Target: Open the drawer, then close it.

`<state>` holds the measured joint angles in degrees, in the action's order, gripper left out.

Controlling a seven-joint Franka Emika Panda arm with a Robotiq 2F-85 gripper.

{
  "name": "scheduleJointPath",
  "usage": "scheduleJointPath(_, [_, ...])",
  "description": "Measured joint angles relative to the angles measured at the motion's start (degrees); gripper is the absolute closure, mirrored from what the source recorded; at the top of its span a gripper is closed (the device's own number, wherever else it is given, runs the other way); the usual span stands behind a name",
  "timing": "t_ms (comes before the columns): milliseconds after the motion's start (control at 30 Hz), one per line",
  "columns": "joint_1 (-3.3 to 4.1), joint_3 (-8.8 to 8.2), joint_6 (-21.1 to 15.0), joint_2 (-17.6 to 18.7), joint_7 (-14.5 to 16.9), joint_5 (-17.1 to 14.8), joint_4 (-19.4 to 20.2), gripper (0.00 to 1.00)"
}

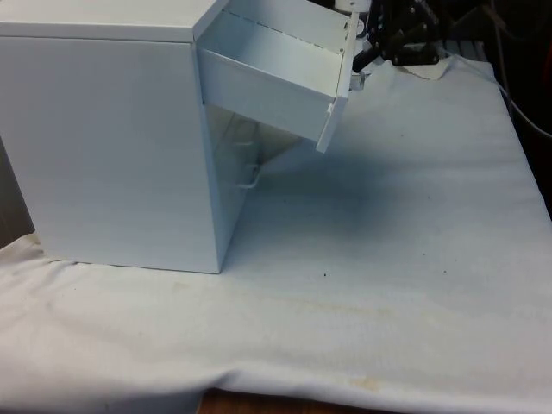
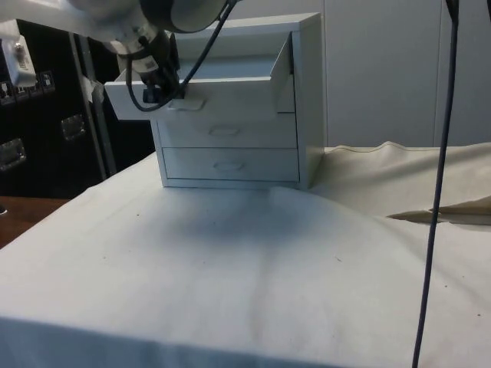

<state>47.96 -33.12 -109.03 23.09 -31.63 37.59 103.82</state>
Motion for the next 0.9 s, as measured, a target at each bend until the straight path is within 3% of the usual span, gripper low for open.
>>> scheduleJointPath(467, [-0.06, -0.4, 1.8, -0.7, 1.0, 4.2, 0.0, 1.0])
scheduleJointPath(900, [-0.23, -2.46, 1.8, -1.1, 2.8, 4.4, 0.1, 1.0])
